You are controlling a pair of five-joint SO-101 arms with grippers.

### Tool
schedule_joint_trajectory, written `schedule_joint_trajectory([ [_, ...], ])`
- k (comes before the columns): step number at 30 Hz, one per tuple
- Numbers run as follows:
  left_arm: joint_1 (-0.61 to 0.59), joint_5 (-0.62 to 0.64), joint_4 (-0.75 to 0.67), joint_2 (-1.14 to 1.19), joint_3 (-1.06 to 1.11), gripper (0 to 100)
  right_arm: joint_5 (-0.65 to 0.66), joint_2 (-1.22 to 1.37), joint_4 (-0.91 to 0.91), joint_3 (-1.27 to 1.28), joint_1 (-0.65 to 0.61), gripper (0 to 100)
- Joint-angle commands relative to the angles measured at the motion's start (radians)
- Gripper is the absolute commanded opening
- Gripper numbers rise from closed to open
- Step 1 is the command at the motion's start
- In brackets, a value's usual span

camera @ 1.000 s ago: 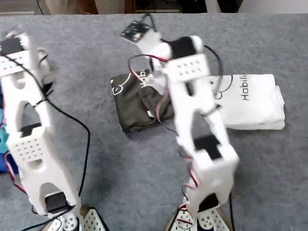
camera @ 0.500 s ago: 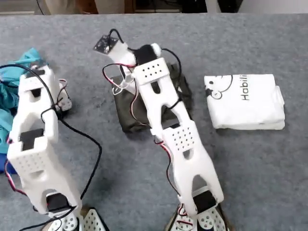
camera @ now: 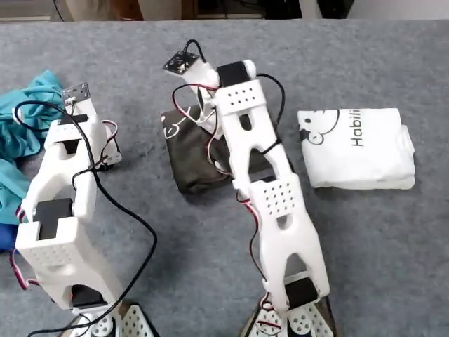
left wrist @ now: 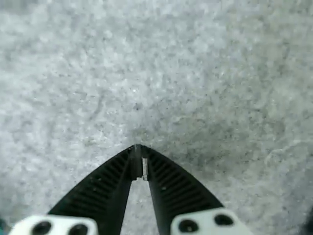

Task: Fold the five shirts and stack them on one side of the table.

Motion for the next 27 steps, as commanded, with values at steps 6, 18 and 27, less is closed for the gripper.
schedule_joint_trajectory([
  [6,0.009,-0.009,-0.014,-0.051,0.002,2,-0.003,-0.229,0.021,0.277,0.128,0.2],
  [18,0.015,-0.003,-0.018,-0.054,0.002,2,0.054,-0.542,-0.011,0.519,0.096,0.2],
  [27,0.017,-0.003,-0.02,-0.05,-0.003,2,-0.103,-0.317,-0.423,0.455,-0.088,0.3],
])
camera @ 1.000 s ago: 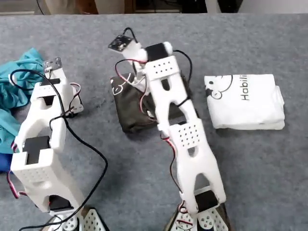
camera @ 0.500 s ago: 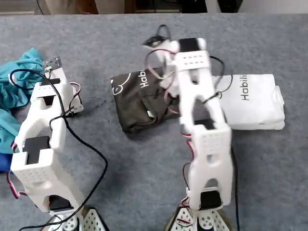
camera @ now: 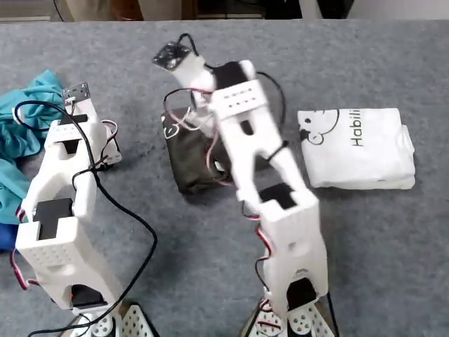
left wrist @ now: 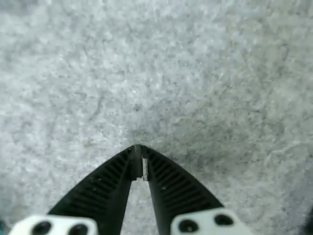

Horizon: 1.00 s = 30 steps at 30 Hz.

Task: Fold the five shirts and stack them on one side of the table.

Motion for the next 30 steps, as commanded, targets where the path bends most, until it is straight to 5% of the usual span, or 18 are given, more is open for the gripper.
schedule_joint_trajectory([
  [1,0.015,-0.005,-0.015,-0.05,-0.005,2,-0.043,0.077,-0.1,-0.077,-0.021,0.3],
  [16,0.015,-0.005,-0.015,-0.05,-0.008,2,-0.04,0.34,0.348,-0.484,0.09,0.3],
  [30,0.015,-0.006,-0.015,-0.05,-0.006,2,-0.038,0.104,0.347,-0.173,0.257,0.2],
])
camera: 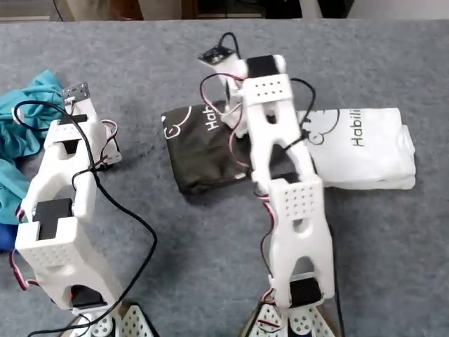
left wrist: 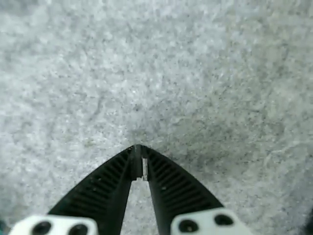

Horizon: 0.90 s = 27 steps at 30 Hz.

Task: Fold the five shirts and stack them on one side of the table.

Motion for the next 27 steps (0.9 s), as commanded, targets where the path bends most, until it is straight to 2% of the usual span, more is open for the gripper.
schedule_joint_trajectory([
  [1,0.015,-0.006,-0.015,-0.05,-0.006,2,-0.002,-0.124,0.023,0.125,0.07,0.2],
  [7,0.015,-0.006,-0.015,-0.05,-0.006,2,0.115,-0.209,0.023,0.294,0.217,0.2],
  [10,0.015,-0.006,-0.015,-0.05,-0.006,2,0.146,-0.228,0.018,0.3,0.278,0.2],
  [13,0.015,-0.008,-0.015,-0.05,-0.006,2,0.152,-0.245,0.018,0.245,0.289,0.2],
  [17,0.015,-0.008,-0.015,-0.05,-0.005,2,0.143,-0.269,0.02,0.091,0.229,0.2],
  [20,0.015,-0.008,-0.015,-0.05,-0.005,2,0.066,-0.272,0.021,0.015,0.122,0.2],
  [24,0.015,-0.009,-0.015,-0.05,-0.003,2,0.048,-0.269,0.02,0.038,-0.008,0.2],
  [27,0.015,-0.009,-0.015,-0.05,-0.002,2,0.048,-0.245,0.02,0.105,-0.024,0.2],
])
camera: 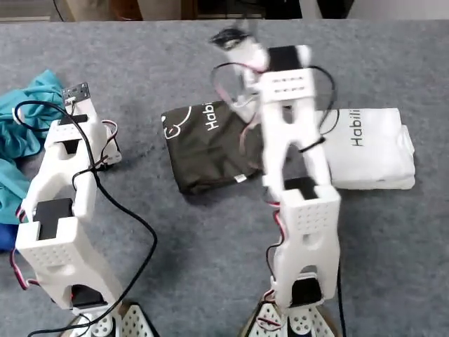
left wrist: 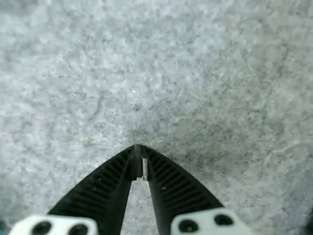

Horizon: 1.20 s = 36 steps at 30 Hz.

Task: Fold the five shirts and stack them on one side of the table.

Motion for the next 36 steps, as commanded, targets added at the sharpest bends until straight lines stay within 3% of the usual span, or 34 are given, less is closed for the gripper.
schedule_joint_trajectory([
  [1,0.014,-0.008,-0.014,-0.05,-0.005,2,-0.011,-0.021,0.02,0.05,-0.012,0.2],
  [12,0.008,-0.008,-0.012,-0.05,-0.002,2,-0.006,0.194,-0.028,0.124,0.245,0.2],
  [20,0.025,-0.003,-0.02,-0.065,-0.009,2,-0.011,0.179,0.023,-0.168,0.137,0.2],
  [25,0.081,-0.002,0.176,-0.196,-0.196,2,-0.012,0.056,0.023,-0.274,0.091,0.2],
  [29,0.21,0.028,0.267,-0.269,-0.334,2,-0.012,-0.062,0.023,-0.166,0.119,0.2],
  [32,0.308,0.072,0.218,-0.265,-0.385,2,-0.012,-0.122,0.023,-0.019,0.117,0.2],
  [36,0.388,0.133,0.011,-0.166,-0.364,2,-0.012,-0.143,0.009,0.179,0.116,0.2],
])
